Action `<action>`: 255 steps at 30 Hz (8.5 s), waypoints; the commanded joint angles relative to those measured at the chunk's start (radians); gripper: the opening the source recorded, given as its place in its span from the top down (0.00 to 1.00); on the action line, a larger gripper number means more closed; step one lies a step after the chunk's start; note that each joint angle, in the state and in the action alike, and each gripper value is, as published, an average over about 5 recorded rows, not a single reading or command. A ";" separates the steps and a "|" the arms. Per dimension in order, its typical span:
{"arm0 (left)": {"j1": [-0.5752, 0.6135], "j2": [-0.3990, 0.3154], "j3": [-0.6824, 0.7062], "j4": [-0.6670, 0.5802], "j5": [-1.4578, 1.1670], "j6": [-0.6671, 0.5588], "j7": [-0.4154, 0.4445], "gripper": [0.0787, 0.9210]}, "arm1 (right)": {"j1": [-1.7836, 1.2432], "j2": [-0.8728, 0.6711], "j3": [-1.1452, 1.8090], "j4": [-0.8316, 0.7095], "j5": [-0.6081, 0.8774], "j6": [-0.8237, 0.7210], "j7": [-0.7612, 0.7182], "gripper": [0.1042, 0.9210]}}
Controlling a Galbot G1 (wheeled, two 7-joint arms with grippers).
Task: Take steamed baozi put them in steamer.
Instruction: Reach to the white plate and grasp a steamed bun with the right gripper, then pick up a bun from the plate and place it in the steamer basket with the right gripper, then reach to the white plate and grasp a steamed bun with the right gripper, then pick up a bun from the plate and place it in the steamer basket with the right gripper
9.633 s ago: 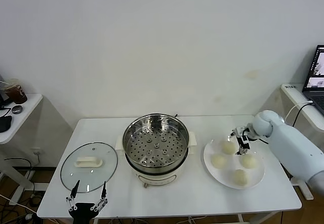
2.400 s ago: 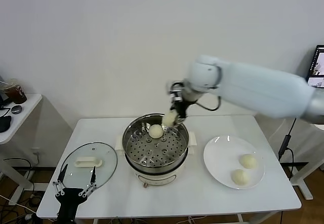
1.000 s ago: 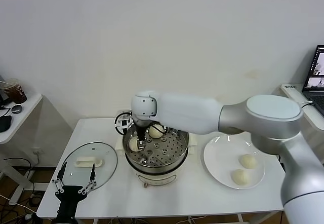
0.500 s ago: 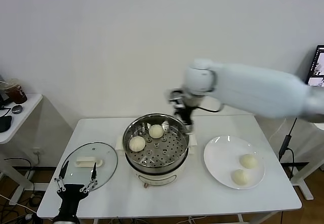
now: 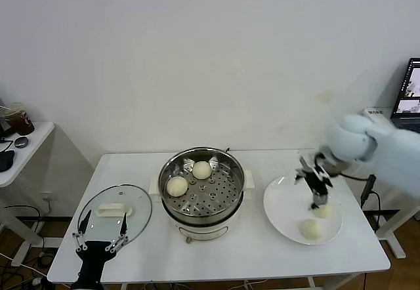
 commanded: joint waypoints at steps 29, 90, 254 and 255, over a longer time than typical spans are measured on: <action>0.017 -0.013 -0.023 0.006 0.019 -0.001 -0.002 0.12 | -0.575 0.105 0.418 -0.264 -0.203 0.033 0.095 0.12; 0.005 -0.027 -0.042 -0.043 0.013 0.010 -0.002 0.12 | 0.114 0.846 -0.165 -0.325 -0.138 0.789 0.108 0.41; -0.041 0.003 -0.038 -0.019 0.033 0.013 -0.001 0.12 | 0.103 0.699 -0.183 -0.311 0.373 -0.388 0.332 0.45; -0.040 0.003 -0.039 -0.020 0.033 0.012 -0.001 0.12 | 0.109 0.692 -0.178 -0.302 0.379 -0.389 0.334 0.42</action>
